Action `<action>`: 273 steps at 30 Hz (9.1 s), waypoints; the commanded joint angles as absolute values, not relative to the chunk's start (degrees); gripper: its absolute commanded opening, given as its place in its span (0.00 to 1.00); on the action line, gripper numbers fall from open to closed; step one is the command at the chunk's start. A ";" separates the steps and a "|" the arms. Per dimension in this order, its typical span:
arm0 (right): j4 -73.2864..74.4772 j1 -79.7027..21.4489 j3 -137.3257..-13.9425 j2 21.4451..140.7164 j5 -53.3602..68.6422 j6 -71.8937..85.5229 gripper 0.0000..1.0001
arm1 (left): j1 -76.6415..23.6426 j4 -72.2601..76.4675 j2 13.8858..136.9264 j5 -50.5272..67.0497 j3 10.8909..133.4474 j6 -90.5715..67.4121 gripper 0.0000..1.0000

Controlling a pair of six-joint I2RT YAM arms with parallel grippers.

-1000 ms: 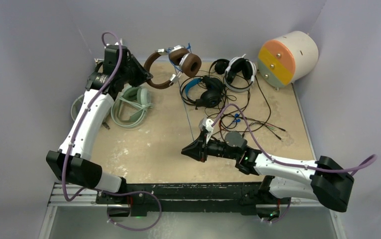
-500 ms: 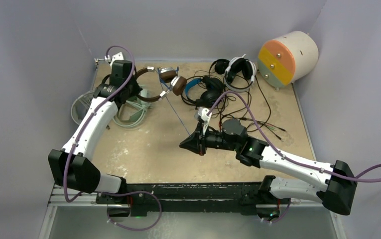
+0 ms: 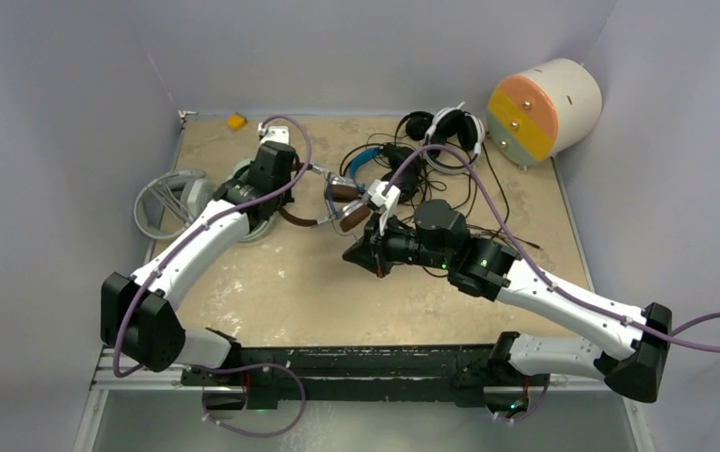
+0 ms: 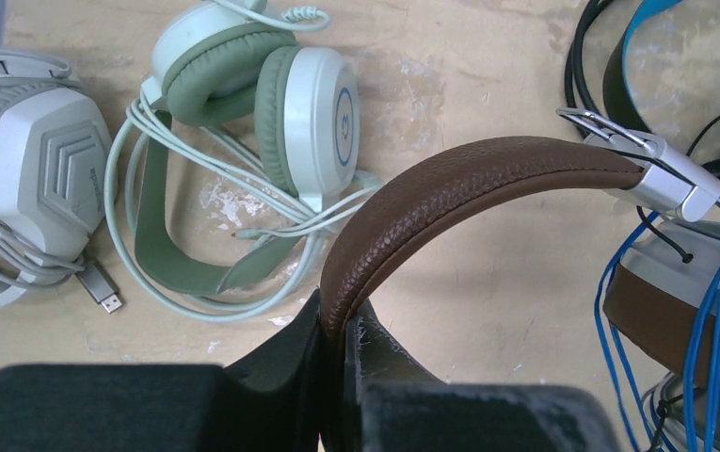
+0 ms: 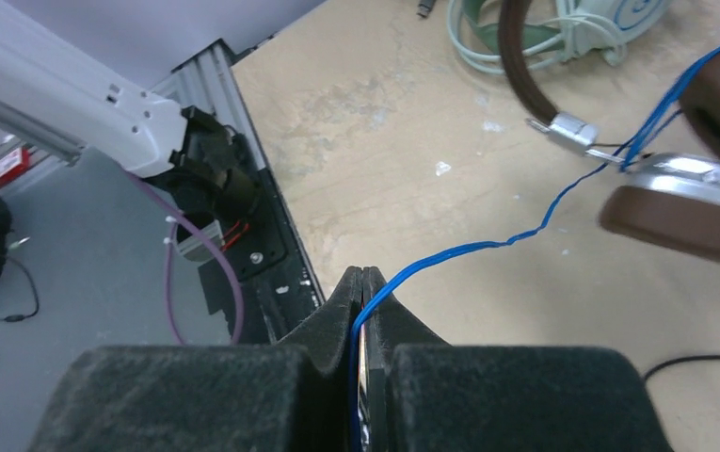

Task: Wrap the headphones
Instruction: Wrap the headphones cable around the headphones.

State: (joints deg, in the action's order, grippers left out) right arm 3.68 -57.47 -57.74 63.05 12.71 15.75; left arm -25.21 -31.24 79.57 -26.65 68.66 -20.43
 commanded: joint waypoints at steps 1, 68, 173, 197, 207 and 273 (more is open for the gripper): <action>10.01 -57.80 -63.72 64.06 6.94 12.82 0.00 | -26.00 -24.35 76.10 -28.22 66.49 -15.47 0.00; 0.30 -34.50 -54.09 73.87 -2.91 16.72 0.00 | -33.32 -31.17 69.31 12.46 70.84 -24.93 0.00; 28.37 -41.31 -83.13 81.81 -6.82 2.57 0.00 | -32.96 -18.98 66.95 -21.64 58.82 4.26 0.00; 8.38 -37.40 -66.66 79.31 5.99 2.89 0.06 | -34.01 -33.59 63.32 8.69 73.33 -13.66 0.00; -14.19 -37.27 -50.82 69.30 13.75 7.38 0.08 | -33.95 -43.42 67.94 12.63 89.18 -29.21 0.00; -32.11 -35.90 -39.65 57.20 29.84 10.12 0.87 | -33.92 -50.36 72.40 14.95 105.29 -34.85 0.00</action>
State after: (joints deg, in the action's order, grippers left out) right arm -27.05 -35.99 -37.08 55.68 32.42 8.67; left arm -33.78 -54.85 73.30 12.99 104.03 -32.45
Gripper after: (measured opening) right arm 0.906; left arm 0.033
